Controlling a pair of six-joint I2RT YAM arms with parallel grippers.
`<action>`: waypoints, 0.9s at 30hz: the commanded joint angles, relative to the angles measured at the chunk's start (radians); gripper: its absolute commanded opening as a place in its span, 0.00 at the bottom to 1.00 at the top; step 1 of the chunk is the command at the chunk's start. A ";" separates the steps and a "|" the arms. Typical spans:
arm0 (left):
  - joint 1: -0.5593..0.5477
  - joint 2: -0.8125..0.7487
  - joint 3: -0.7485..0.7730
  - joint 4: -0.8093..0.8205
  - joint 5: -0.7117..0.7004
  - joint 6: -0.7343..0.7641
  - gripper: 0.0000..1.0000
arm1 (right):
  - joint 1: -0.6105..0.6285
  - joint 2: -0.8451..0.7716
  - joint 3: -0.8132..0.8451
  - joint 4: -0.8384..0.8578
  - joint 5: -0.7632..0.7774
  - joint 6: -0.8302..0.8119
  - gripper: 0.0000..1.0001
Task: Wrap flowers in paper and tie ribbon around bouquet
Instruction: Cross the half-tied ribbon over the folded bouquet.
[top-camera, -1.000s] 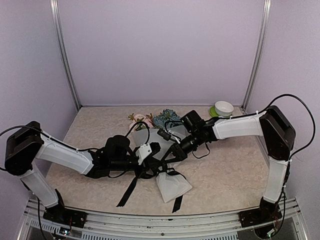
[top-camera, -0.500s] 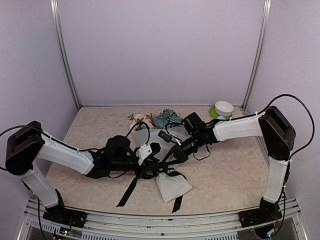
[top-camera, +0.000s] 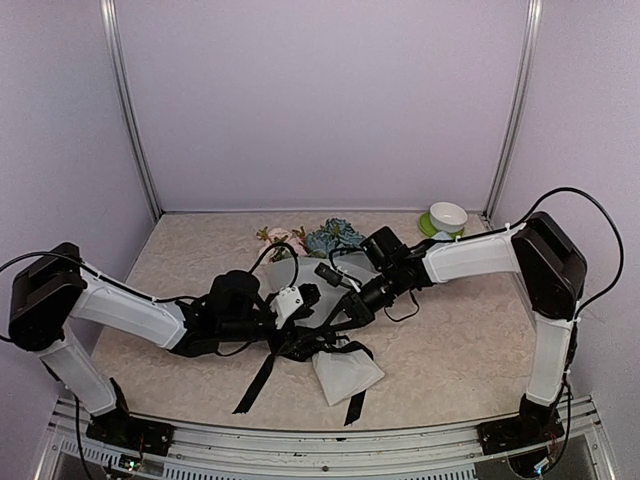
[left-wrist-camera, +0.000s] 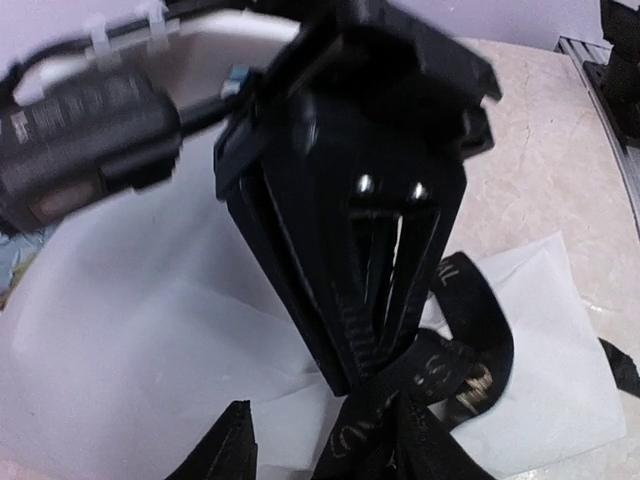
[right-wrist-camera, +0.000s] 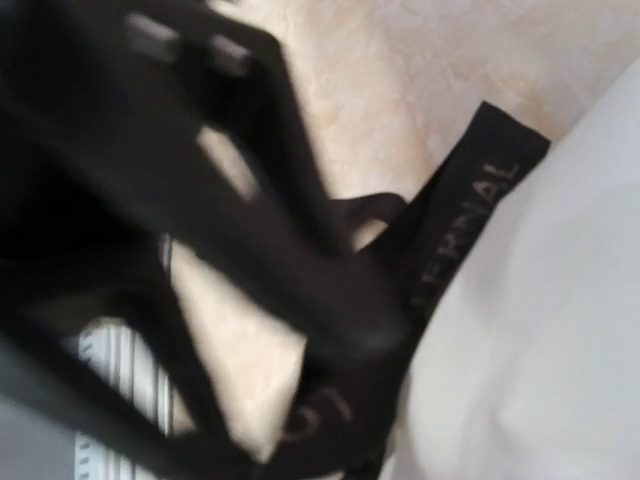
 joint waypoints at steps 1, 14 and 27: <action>0.011 -0.066 0.000 -0.018 0.056 0.035 0.49 | 0.006 0.036 0.041 -0.048 0.000 -0.036 0.10; -0.067 -0.236 -0.056 -0.273 0.136 0.039 0.39 | 0.006 0.050 0.070 -0.082 -0.002 -0.056 0.10; -0.081 0.004 0.047 -0.276 0.000 0.086 0.39 | 0.006 0.072 0.099 -0.119 -0.035 -0.087 0.13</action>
